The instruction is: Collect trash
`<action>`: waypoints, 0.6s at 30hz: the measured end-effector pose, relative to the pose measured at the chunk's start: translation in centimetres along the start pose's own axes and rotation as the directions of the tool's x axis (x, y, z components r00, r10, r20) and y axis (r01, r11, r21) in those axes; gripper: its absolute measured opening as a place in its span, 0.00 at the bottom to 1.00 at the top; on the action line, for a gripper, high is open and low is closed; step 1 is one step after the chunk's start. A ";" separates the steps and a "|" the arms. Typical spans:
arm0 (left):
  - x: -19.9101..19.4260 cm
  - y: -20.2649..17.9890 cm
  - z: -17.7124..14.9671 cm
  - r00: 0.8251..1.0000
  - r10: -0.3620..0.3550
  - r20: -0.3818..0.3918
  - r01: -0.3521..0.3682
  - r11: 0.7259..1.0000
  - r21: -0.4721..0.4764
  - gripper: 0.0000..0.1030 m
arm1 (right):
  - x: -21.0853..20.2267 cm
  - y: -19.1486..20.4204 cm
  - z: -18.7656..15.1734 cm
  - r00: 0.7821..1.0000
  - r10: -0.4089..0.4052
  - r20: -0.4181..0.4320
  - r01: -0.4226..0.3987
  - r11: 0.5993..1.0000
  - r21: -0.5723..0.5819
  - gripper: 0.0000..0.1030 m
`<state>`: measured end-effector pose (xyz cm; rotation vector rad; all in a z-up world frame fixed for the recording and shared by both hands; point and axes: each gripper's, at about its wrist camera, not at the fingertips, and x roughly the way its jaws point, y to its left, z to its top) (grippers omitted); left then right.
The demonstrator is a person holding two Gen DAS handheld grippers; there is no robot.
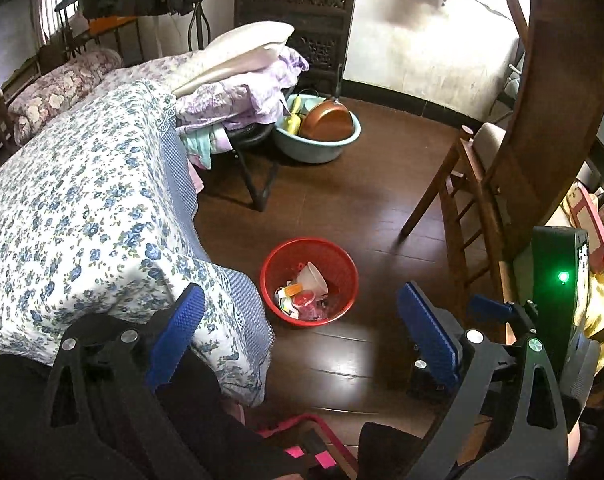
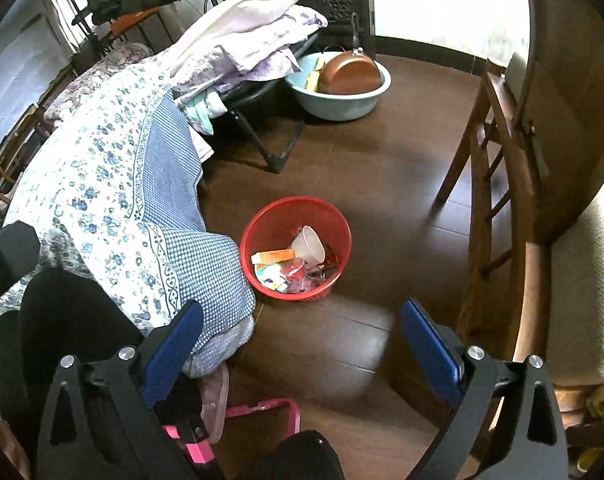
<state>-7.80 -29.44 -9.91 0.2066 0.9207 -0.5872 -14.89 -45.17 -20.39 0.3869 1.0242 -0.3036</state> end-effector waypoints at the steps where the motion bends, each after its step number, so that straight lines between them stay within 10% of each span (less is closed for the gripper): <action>1: 0.0 0.0 0.1 1.000 -0.002 0.001 0.002 1.000 -0.003 0.91 | 0.0 -0.1 0.0 1.000 0.001 -0.002 -0.001 1.000 0.002 0.94; 18: 2.1 1.3 0.0 0.999 0.004 -0.042 -0.006 0.999 -0.041 0.93 | 1.7 -0.4 -0.3 0.999 0.002 -0.054 -0.001 1.000 0.017 0.94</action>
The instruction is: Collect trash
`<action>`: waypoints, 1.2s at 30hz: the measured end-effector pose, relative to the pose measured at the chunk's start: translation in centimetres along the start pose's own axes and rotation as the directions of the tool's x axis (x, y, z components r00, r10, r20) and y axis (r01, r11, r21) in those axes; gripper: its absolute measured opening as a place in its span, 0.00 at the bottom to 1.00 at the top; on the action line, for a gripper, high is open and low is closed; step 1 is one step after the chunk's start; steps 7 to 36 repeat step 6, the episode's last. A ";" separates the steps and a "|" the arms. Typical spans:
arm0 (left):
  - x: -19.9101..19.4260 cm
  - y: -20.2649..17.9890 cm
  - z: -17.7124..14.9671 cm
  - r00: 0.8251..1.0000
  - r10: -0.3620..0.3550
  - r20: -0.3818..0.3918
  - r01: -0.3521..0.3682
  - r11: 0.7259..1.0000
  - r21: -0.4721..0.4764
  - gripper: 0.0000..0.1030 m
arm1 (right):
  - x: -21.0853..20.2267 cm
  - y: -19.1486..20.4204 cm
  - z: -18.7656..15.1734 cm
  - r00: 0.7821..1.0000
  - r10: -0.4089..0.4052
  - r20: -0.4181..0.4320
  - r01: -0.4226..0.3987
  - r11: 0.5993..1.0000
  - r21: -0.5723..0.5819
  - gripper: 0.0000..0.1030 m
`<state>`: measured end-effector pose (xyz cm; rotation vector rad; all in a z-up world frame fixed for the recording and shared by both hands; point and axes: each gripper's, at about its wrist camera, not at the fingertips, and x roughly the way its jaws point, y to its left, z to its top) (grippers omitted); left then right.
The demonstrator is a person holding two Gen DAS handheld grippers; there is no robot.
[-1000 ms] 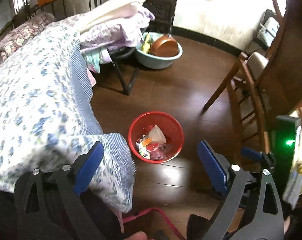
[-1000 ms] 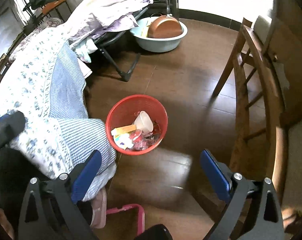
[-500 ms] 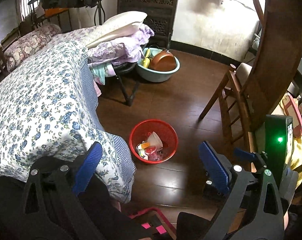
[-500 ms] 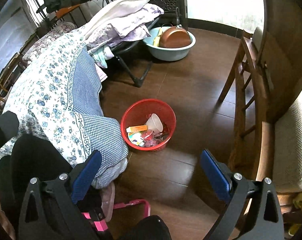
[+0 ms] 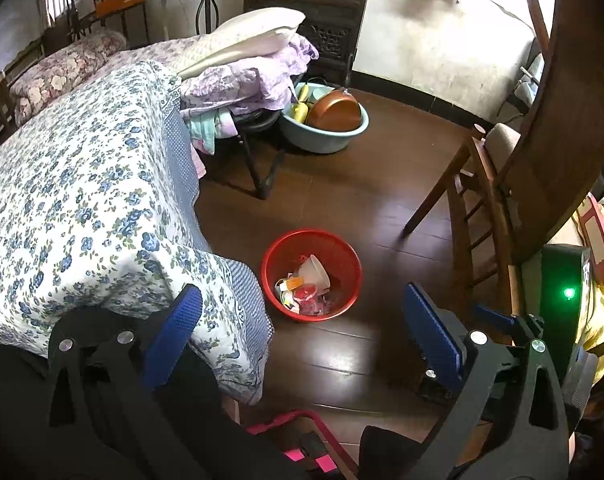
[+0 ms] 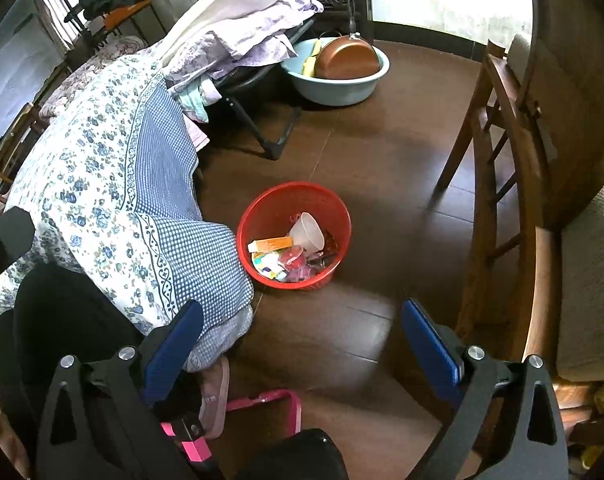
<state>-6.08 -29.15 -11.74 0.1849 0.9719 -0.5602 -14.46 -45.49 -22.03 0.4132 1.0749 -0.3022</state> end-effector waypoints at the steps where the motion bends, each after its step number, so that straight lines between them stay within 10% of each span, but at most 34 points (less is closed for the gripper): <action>1: 0.0 0.1 0.0 1.000 0.002 0.000 -0.002 1.000 -0.001 0.93 | 0.0 0.0 0.0 1.000 0.001 0.000 -0.001 1.000 0.001 0.94; 36: 0.1 0.5 0.0 1.000 -0.002 -0.009 0.002 1.000 -0.020 0.93 | 0.0 0.0 0.0 1.000 0.000 0.001 0.000 1.000 0.001 0.94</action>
